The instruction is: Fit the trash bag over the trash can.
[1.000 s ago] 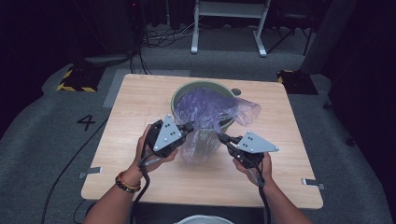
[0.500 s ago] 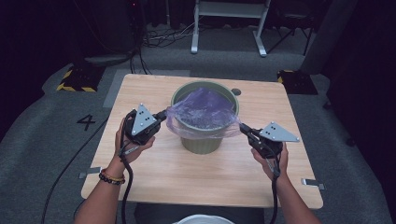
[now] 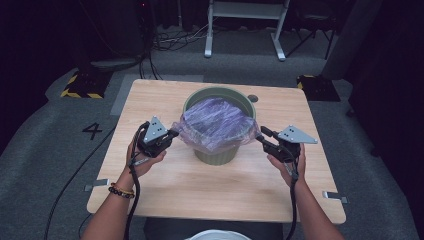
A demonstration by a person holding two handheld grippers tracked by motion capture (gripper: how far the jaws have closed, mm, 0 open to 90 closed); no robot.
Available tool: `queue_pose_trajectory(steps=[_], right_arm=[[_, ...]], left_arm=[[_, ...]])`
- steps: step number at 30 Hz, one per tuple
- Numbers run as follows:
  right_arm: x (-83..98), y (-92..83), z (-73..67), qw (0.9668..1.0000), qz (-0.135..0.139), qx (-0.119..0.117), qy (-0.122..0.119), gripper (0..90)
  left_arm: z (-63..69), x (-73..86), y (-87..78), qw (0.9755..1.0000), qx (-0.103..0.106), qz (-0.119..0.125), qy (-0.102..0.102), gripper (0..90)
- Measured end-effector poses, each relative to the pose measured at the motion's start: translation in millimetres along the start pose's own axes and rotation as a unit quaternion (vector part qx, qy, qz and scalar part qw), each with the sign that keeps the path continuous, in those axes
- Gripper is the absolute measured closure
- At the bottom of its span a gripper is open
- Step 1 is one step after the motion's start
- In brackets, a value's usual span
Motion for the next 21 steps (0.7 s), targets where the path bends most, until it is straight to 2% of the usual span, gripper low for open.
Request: queue_pose_trajectory(steps=[2,5,8,11,13,16,17,18,19,20,21], right_arm=[[-6.1,-5.8,-6.4,0.9997,0.014,-0.007,-0.020,48.2],[-19.2,-18.7,-21.1,0.9971,0.032,-0.021,-0.066,37.6],[-31.8,-27.1,-34.8,0.9934,0.044,-0.029,-0.101,32.9],[-43.1,-28.7,-45.4,0.9892,0.052,-0.026,-0.134,33.4],[-48.4,-25.7,-48.7,0.9871,0.050,-0.015,-0.151,40.6],[-50.3,-17.4,-48.6,0.9840,0.029,0.001,-0.176,59.5],[-50.4,-14.0,-48.2,0.9833,0.021,-0.003,-0.181,70.4],[-50.3,-12.2,-47.9,0.9828,0.016,-0.011,-0.183,74.5],[-50.3,-10.2,-44.8,0.9824,0.008,-0.003,-0.187,82.4],[-50.6,-9.5,-42.2,0.9824,0.006,0.001,-0.187,85.5],[-51.1,-8.9,-38.6,0.9841,0.009,0.000,-0.177,87.7]], left_arm=[[2.9,-4.3,-3.8,1.0000,0.006,0.007,0.001,90.0],[6.7,-9.4,-8.6,0.9999,0.006,0.012,0.009,89.9],[8.5,-13.1,-11.4,0.9998,0.007,0.017,0.009,88.1],[8.5,-14.6,-12.2,0.9997,0.006,0.019,0.013,88.2],[7.1,-14.5,-11.6,0.9998,0.005,0.017,0.012,88.2],[3.4,-12.7,-9.8,0.9999,0.003,0.012,0.008,88.4],[1.9,-11.6,-8.9,0.9999,0.002,0.009,0.008,88.6],[0.2,-10.0,-7.6,1.0000,0.002,0.005,0.007,88.6],[-0.8,-8.9,-6.6,1.0000,0.001,0.003,0.008,88.6],[-1.9,-7.1,-5.2,1.0000,-0.002,-0.001,0.008,88.6],[-3.3,-5.5,-3.5,0.9999,-0.004,-0.005,0.012,88.6]])
Point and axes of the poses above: each handheld gripper's, and its own axes: y roughly forward along the jaws, x roughly out of its underside, z roughly to its right, the point moved 7 cm from there along y, roughly forward along the jaws, and after that the axes turned 1 degree about -x, right-handed, at the moved point
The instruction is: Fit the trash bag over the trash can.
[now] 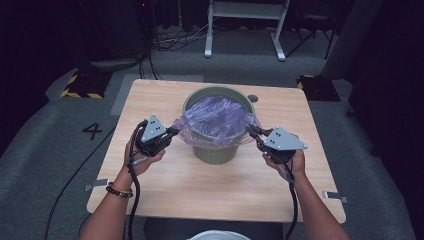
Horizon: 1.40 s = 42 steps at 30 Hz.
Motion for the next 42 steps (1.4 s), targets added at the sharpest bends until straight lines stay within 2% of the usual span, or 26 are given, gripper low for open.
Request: queue_pose_trajectory(steps=[6,10,12,13,16,19,23,26,28,30,32,34,38,40,42], right_arm=[[3.2,-3.0,20.5,0.9984,0.014,0.010,0.054,90.0],[5.2,0.5,42.4,0.9941,0.025,0.017,0.104,90.0],[10.9,5.7,53.9,0.9901,0.026,0.021,0.136,90.0],[14.5,8.9,57.9,0.9880,0.024,0.017,0.152,90.0],[23.2,15.4,64.2,0.9847,0.016,0.012,0.173,90.0],[25.7,17.4,65.0,0.9837,0.014,0.010,0.179,90.0],[23.9,17.2,64.4,0.9842,0.013,0.011,0.176,90.0],[20.9,16.0,64.0,0.9851,0.012,0.014,0.171,90.0],[19.5,15.7,64.4,0.9857,0.011,0.015,0.168,90.0],[18.6,16.2,64.6,0.9861,0.008,0.016,0.165,90.0],[17.9,17.0,64.9,0.9867,0.002,0.018,0.161,90.0],[17.1,17.5,65.4,0.9869,0.000,0.022,0.160,90.0],[17.4,17.6,68.1,0.9861,-0.004,0.024,0.164,90.0],[18.7,18.0,69.6,0.9857,-0.010,0.026,0.166,90.0],[19.6,18.8,69.9,0.9853,-0.013,0.022,0.169,90.0]], left_arm=[[-6.9,10.6,9.6,0.9997,-0.011,-0.022,0.000,88.1],[-11.2,18.4,15.6,0.9991,-0.014,-0.040,-0.004,85.3],[-12.8,21.3,18.0,0.9989,-0.012,-0.044,-0.012,78.2],[-13.2,22.4,18.2,0.9989,-0.011,-0.045,-0.013,72.0],[-13.2,24.3,14.9,0.9987,-0.002,-0.047,-0.017,41.1],[-11.2,23.1,2.6,0.9994,0.013,-0.030,-0.008,24.9],[-6.3,17.7,-19.5,0.9994,0.035,-0.004,0.002,15.6],[2.1,10.1,-37.6,0.9984,0.048,0.022,0.017,15.6],[10.5,4.4,-46.6,0.9971,0.057,0.036,0.036,15.6],[18.9,-1.9,-50.9,0.9958,0.061,0.040,0.056,15.7],[26.3,-9.1,-52.8,0.9945,0.067,0.046,0.066,15.7],[29.0,-14.8,-55.5,0.9937,0.070,0.051,0.071,15.9],[26.1,-21.5,-64.7,0.9935,0.071,0.072,0.054,16.1],[28.0,-25.0,-66.8,0.9927,0.073,0.073,0.062,16.7],[28.9,-27.9,-61.7,0.9932,0.062,0.056,0.081,22.2]])
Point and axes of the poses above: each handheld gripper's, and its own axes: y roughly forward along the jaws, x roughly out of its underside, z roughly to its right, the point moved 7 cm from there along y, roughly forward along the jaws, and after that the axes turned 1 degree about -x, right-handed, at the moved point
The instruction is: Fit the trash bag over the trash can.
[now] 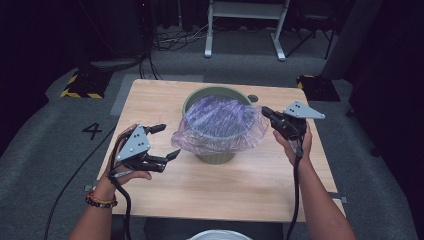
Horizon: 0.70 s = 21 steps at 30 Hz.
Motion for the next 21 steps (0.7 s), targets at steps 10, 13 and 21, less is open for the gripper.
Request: queue_pose_trajectory(steps=[10,13,21], right_arm=[[-3.5,4.4,-1.0,0.9999,-0.008,-0.007,-0.009,90.0],[-4.0,7.6,-0.7,0.9998,-0.014,-0.012,-0.010,90.0],[0.1,24.0,6.2,0.9987,-0.043,-0.025,0.007,90.0]], left_arm=[[-20.8,-1.8,36.2,0.9961,-0.031,-0.058,0.059,60.5],[-31.1,-8.0,38.0,0.9976,-0.041,-0.042,0.037,76.7],[-72.4,-12.7,51.8,0.9947,-0.071,-0.014,-0.073,88.2]])
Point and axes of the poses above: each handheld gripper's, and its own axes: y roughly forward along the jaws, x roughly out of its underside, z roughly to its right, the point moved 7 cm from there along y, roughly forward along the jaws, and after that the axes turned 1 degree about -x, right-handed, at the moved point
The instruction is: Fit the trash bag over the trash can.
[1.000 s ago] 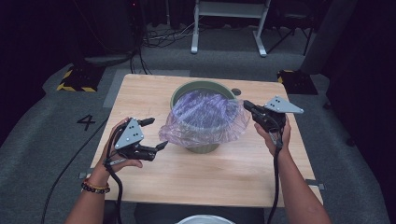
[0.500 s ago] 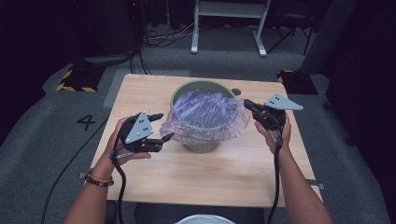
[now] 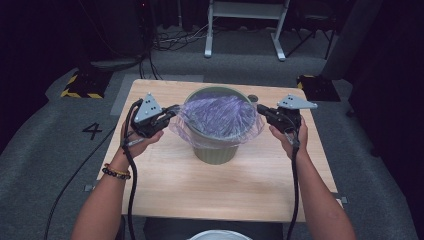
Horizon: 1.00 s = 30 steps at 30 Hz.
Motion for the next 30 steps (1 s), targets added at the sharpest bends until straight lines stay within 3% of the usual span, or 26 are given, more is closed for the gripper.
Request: queue_pose_trajectory(steps=[6,12,17,23,28,30], right_arm=[[6.3,10.4,9.2,0.9997,-0.016,0.008,0.014,90.0],[19.9,18.6,20.3,0.9987,-0.032,0.013,0.037,90.0],[34.8,25.8,28.3,0.9970,-0.046,0.004,0.063,90.0],[50.8,32.5,29.4,0.9950,-0.066,-0.007,0.074,90.0],[60.5,36.4,27.1,0.9939,-0.076,-0.015,0.078,90.0],[63.9,37.1,25.7,0.9936,-0.078,-0.021,0.079,90.0]], left_arm=[[-20.8,11.4,26.5,0.9981,-0.033,-0.038,-0.036,89.4],[-31.3,32.5,52.0,0.9932,-0.027,-0.078,-0.082,89.6],[-30.6,54.0,68.5,0.9890,-0.018,-0.114,-0.093,89.6],[-25.3,72.5,79.3,0.9846,-0.003,-0.142,-0.102,89.6],[-21.8,83.5,81.8,0.9834,0.005,-0.146,-0.107,89.7],[-19.5,87.9,82.1,0.9831,0.008,-0.153,-0.100,89.7]])
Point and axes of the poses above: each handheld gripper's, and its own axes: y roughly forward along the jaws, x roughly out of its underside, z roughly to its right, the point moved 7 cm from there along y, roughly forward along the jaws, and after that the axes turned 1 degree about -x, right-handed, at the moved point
